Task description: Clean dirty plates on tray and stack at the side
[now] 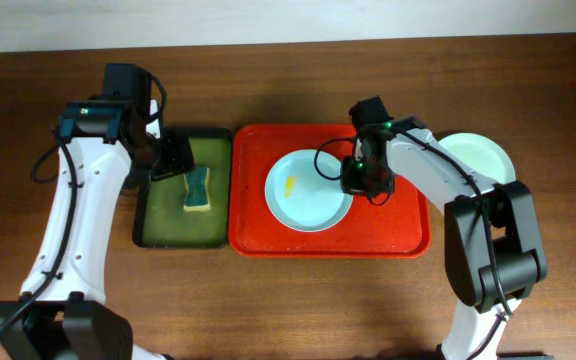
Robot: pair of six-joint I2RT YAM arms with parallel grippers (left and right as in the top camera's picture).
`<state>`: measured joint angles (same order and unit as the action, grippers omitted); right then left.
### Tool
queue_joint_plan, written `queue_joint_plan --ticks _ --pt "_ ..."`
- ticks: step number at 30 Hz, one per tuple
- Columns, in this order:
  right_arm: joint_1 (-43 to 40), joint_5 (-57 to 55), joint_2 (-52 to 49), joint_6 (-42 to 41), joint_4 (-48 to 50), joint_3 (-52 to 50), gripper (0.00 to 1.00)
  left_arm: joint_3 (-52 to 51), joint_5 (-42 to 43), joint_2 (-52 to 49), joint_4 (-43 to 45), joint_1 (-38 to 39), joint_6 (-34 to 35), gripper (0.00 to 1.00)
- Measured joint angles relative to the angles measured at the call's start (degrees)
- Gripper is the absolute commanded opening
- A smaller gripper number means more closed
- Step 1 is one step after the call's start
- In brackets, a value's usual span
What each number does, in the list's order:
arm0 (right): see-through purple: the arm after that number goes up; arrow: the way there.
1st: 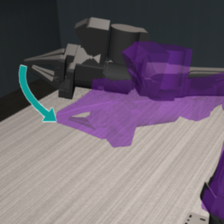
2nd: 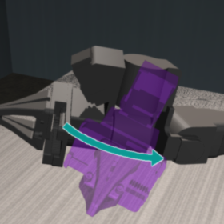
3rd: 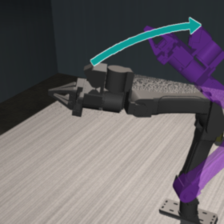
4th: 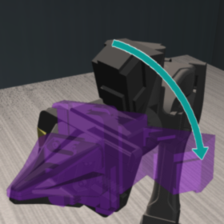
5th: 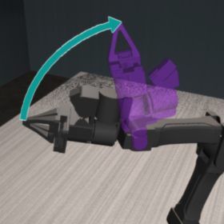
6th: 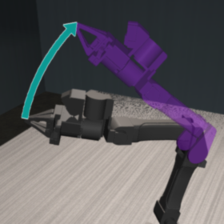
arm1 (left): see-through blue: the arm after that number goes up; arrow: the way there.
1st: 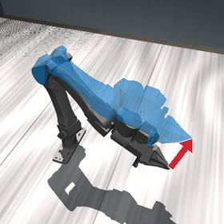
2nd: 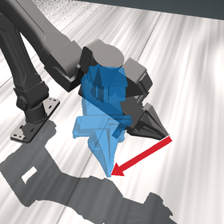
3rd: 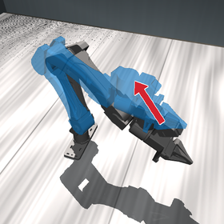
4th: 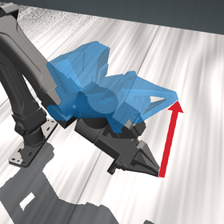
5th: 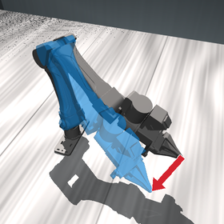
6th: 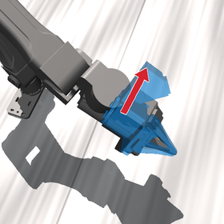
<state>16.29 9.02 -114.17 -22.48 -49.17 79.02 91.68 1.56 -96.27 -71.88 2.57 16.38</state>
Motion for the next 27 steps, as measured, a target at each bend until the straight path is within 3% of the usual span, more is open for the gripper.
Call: queue_joint_plan --ticks 1,2,4,11,13,14,18,23,27 --pt "0.0 -0.02 0.0 -0.04 0.57 -0.68 0.17 0.0 -0.09 -0.07 0.13 0.0 -0.31 0.8" --pt "0.0 0.02 0.0 -0.02 1.77 -1.81 0.04 0.0 -0.09 -0.07 0.33 0.0 -0.37 0.79" --pt "0.0 0.2 0.0 -0.26 3.13 -2.67 0.04 0.0 -0.09 -0.07 0.59 0.0 -0.57 0.76" --pt "0.0 5.51 0.0 0.52 4.48 -2.75 0.08 0.0 -0.13 -3.85 0.57 1.68 -4.04 0.53" --pt "0.0 5.68 0.0 0.61 4.46 -2.75 0.09 -0.02 -1.14 -6.71 0.59 4.13 -5.55 0.52" --pt "0.0 5.68 0.0 0.66 4.48 -2.75 0.1 -0.07 -1.95 -8.55 0.61 5.01 -5.97 0.38" --pt "0.0 5.7 0.0 0.66 4.48 -2.75 0.1 -0.42 -3.21 -10.27 4.09 5.03 -5.6 0.36" --pt "0.0 5.64 0.0 0.66 4.5 -2.75 0.1 -0.52 -3.52 -17.59 6.1 5.03 -4.61 0.42" --pt "0.0 5.64 0.02 0.66 4.5 -2.75 0.1 -0.79 -3.54 -22.56 9.35 5.03 -4.61 0.38"
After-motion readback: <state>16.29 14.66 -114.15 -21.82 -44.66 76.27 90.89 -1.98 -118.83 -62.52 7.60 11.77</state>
